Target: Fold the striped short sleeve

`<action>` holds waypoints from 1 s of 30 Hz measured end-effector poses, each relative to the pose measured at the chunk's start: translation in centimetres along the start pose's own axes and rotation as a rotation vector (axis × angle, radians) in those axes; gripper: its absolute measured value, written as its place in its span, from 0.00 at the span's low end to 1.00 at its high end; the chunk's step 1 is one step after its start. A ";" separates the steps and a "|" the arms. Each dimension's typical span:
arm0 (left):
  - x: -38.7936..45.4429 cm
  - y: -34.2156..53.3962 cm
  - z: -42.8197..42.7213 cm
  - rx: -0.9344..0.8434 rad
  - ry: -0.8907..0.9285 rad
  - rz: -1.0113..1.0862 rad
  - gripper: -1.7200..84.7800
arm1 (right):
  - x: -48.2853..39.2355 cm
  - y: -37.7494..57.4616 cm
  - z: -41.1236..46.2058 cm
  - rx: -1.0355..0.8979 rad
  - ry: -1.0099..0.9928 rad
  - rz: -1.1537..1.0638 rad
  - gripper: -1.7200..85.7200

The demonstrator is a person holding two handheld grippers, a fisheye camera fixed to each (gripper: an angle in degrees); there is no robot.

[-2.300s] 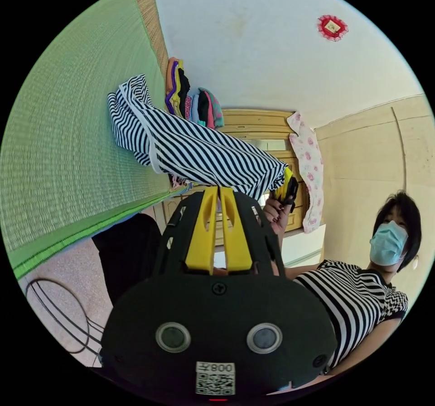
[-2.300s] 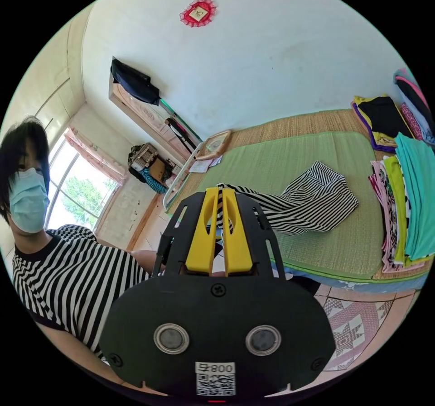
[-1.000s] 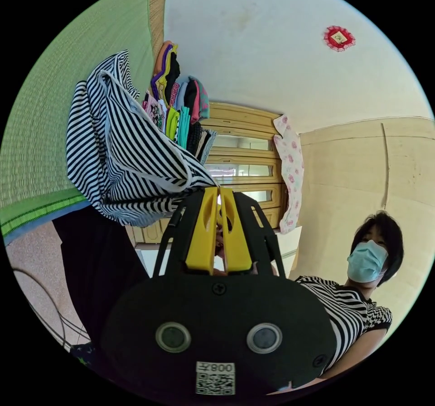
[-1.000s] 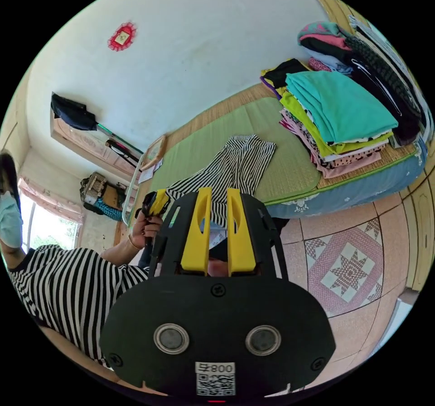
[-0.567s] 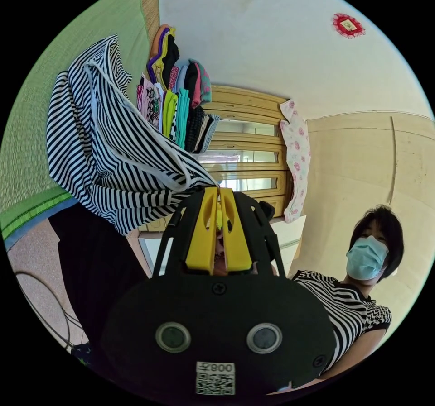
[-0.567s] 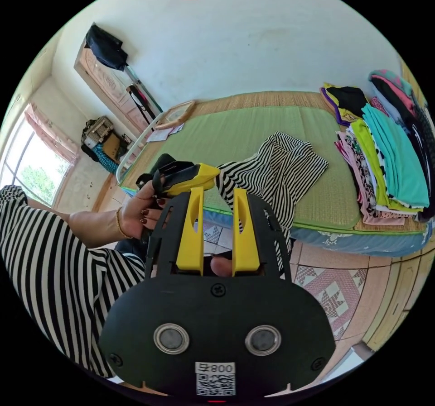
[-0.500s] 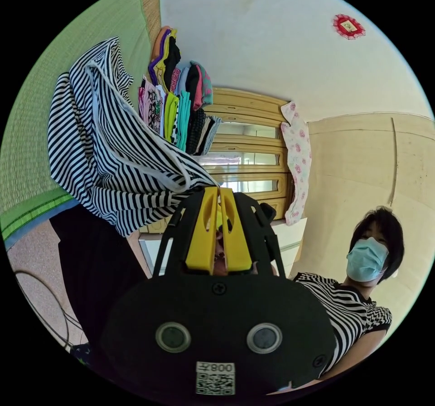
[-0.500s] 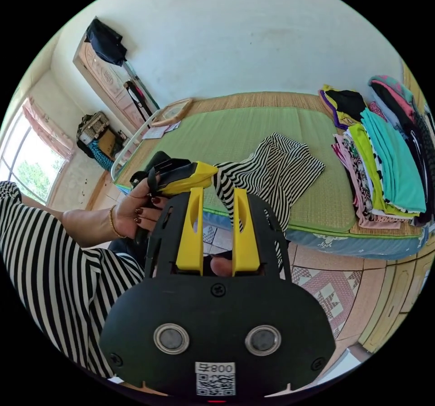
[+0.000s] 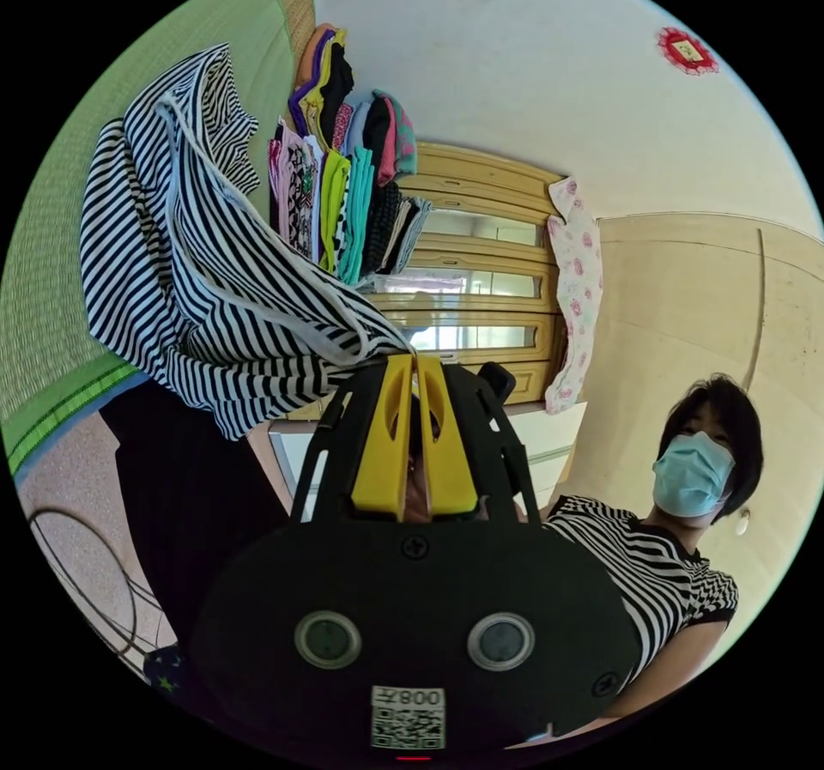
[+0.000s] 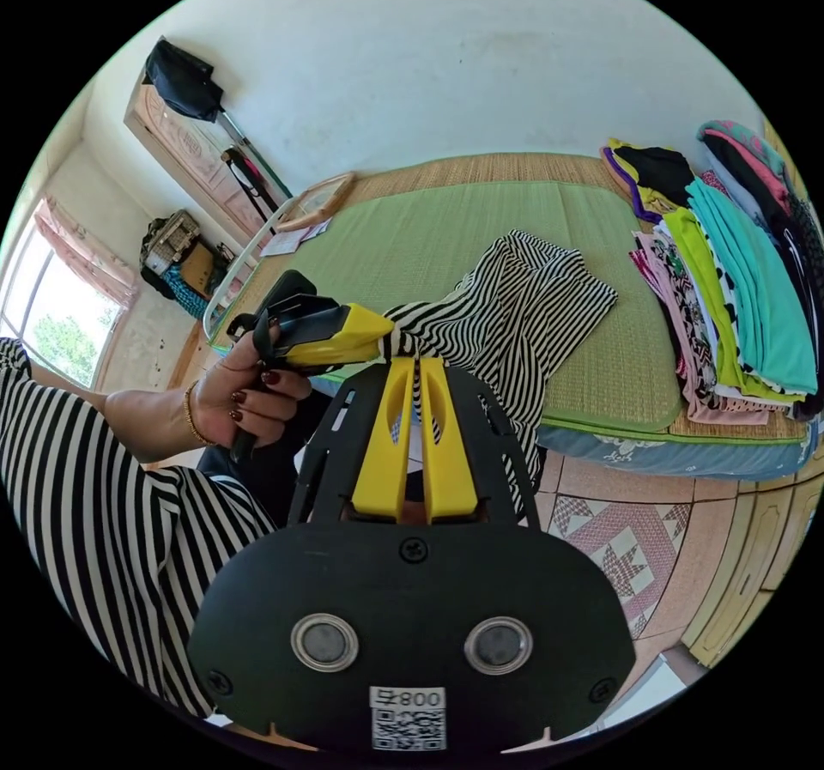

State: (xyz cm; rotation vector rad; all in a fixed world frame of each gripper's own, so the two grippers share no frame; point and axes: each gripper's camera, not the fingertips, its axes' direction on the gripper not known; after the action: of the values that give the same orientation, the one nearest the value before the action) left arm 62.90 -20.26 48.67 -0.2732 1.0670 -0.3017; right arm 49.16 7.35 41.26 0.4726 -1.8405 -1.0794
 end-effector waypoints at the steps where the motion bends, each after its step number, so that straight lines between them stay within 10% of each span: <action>1: 0.2 -0.3 -0.3 0.000 -0.010 0.002 0.03 | 0.4 0.1 -0.2 0.003 -0.007 0.001 0.03; 15: 1.4 -3.2 -2.4 0.041 -0.003 0.000 0.03 | 3.9 0.1 -2.4 0.046 -0.101 0.002 0.02; 30: -0.7 -17.8 -3.9 0.057 -0.600 -0.040 0.11 | 7.7 0.4 -4.0 0.065 -0.205 0.007 0.02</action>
State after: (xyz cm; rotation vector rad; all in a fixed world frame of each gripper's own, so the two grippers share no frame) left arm 57.23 -36.72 53.88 -0.3091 0.4610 -0.2620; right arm 48.75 0.38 46.39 0.4056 -2.0601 -1.0988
